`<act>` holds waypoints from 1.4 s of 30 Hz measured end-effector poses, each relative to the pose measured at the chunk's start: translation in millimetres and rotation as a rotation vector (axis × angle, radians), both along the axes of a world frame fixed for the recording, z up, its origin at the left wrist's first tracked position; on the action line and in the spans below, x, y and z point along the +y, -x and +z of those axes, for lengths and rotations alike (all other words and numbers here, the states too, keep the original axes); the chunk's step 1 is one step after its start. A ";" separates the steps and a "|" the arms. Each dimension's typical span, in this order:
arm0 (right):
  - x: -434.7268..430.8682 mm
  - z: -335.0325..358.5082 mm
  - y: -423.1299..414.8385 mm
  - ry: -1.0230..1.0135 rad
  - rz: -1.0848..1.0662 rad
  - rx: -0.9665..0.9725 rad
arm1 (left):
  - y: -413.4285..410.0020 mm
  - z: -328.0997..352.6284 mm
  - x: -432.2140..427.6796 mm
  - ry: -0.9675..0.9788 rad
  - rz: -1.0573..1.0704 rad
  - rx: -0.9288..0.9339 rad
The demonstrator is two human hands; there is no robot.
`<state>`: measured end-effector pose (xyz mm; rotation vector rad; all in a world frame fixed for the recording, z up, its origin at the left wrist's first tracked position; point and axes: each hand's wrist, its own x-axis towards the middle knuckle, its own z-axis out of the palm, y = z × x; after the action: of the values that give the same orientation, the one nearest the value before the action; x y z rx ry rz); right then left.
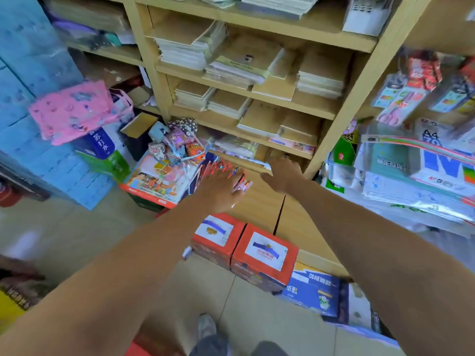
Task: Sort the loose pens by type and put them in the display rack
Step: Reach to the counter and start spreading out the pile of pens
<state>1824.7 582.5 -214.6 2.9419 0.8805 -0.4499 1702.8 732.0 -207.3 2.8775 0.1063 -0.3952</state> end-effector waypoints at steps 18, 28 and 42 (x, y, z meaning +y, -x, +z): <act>123.9 -82.0 -134.3 -0.030 -0.071 0.121 | -151.1 -88.0 137.2 0.077 -0.016 0.103; 151.4 -153.3 -185.1 -0.031 -0.163 0.208 | -217.8 -166.0 174.9 0.083 -0.090 0.117; 139.4 -317.5 -181.8 -0.075 -0.474 0.324 | -260.5 -327.6 192.9 0.014 -0.340 0.230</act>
<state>2006.6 721.8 -532.1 3.1888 0.1975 -0.9521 1963.3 924.8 -535.0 2.8246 -0.3489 -0.7848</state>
